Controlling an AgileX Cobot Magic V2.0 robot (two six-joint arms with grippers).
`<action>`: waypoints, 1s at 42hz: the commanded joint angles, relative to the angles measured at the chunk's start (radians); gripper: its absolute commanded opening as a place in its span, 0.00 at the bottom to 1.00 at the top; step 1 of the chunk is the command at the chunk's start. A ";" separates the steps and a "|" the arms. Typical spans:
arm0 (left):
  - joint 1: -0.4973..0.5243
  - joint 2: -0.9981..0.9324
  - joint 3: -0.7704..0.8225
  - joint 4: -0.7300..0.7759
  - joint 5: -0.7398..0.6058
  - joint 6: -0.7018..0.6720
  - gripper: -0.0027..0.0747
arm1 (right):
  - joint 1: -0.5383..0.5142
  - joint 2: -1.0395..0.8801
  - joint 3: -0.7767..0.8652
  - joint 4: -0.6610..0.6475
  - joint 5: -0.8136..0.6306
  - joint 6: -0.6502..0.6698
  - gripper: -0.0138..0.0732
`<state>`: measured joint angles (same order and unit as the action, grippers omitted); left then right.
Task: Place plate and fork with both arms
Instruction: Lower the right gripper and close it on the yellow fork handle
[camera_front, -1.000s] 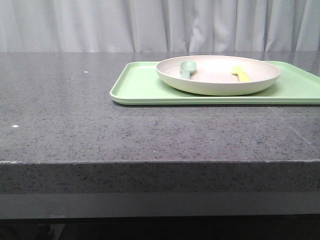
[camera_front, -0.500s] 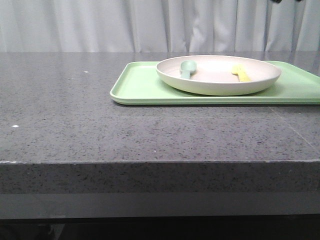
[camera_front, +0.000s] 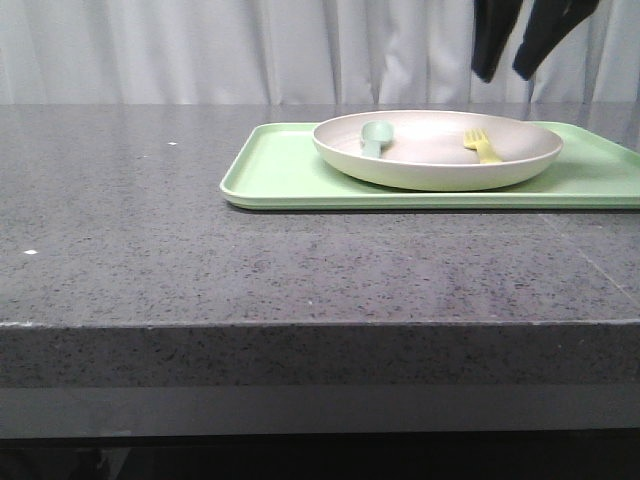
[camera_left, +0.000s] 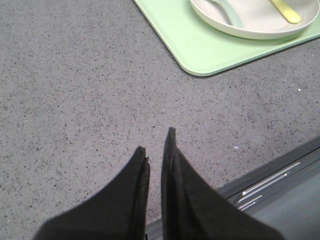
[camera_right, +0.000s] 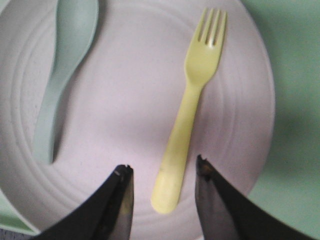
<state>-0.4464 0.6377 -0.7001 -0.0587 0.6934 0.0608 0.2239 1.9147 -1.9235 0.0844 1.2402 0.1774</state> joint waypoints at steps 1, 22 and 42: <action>0.002 -0.003 -0.027 -0.002 -0.086 -0.010 0.11 | 0.001 0.005 -0.092 -0.025 0.088 0.028 0.53; 0.002 -0.001 -0.027 -0.002 -0.089 -0.010 0.11 | -0.001 0.122 -0.149 -0.050 0.095 0.096 0.46; 0.002 -0.001 -0.027 -0.002 -0.085 -0.010 0.11 | -0.004 0.160 -0.149 -0.084 0.096 0.096 0.46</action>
<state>-0.4464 0.6377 -0.7001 -0.0587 0.6820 0.0608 0.2239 2.1321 -2.0390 0.0140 1.2422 0.2752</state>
